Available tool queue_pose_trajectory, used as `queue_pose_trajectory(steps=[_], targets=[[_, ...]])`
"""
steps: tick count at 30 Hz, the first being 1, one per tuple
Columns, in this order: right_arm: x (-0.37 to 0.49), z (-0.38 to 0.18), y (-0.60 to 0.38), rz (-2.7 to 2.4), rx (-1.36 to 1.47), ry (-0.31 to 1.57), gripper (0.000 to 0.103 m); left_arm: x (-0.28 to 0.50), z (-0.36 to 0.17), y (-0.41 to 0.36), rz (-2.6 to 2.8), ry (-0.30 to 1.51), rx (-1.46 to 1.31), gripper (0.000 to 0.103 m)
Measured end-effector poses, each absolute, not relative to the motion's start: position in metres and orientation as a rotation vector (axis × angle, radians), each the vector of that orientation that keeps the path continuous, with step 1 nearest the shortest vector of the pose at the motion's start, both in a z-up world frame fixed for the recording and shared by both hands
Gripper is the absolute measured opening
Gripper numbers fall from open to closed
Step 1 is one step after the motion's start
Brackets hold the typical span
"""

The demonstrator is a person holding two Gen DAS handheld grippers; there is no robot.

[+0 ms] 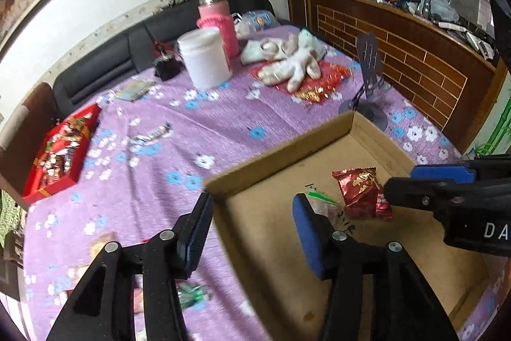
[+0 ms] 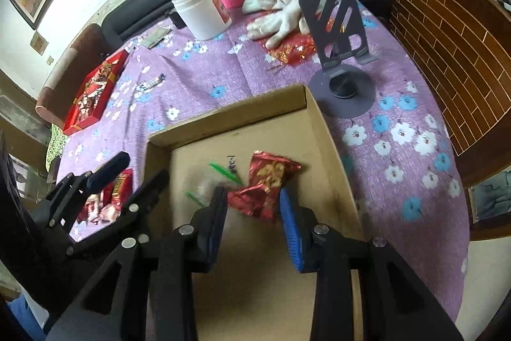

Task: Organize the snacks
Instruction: 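Lower the candy into the tray and open the right while the left releases the pastry there, then move the right gripper to the white-and-red packet and grasp it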

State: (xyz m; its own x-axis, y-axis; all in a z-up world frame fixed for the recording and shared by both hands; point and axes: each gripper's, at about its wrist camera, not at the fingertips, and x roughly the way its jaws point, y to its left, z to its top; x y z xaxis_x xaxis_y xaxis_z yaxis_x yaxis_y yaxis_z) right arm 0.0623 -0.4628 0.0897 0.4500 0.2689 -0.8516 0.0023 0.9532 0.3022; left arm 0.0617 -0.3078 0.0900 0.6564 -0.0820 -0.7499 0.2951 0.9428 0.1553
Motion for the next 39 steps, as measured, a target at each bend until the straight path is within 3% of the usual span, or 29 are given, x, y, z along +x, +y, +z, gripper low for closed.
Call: queue_pose_trajectory(steps=[14, 25, 39], targets=[[0.007, 0.118, -0.399, 0.282, 0.263, 1.065, 0.039, -0.001, 0.117, -0.225, -0.114, 0.812, 0.298, 0.06], [-0.01, 0.098, -0.335, 0.405, 0.254, 1.15, 0.039, -0.042, 0.082, -0.101, -0.082, 0.953, 0.12, 0.06], [-0.019, 0.054, -0.264, 0.496, 0.192, 1.29, 0.039, -0.064, 0.066, -0.075, -0.161, 1.0, 0.07, 0.06]])
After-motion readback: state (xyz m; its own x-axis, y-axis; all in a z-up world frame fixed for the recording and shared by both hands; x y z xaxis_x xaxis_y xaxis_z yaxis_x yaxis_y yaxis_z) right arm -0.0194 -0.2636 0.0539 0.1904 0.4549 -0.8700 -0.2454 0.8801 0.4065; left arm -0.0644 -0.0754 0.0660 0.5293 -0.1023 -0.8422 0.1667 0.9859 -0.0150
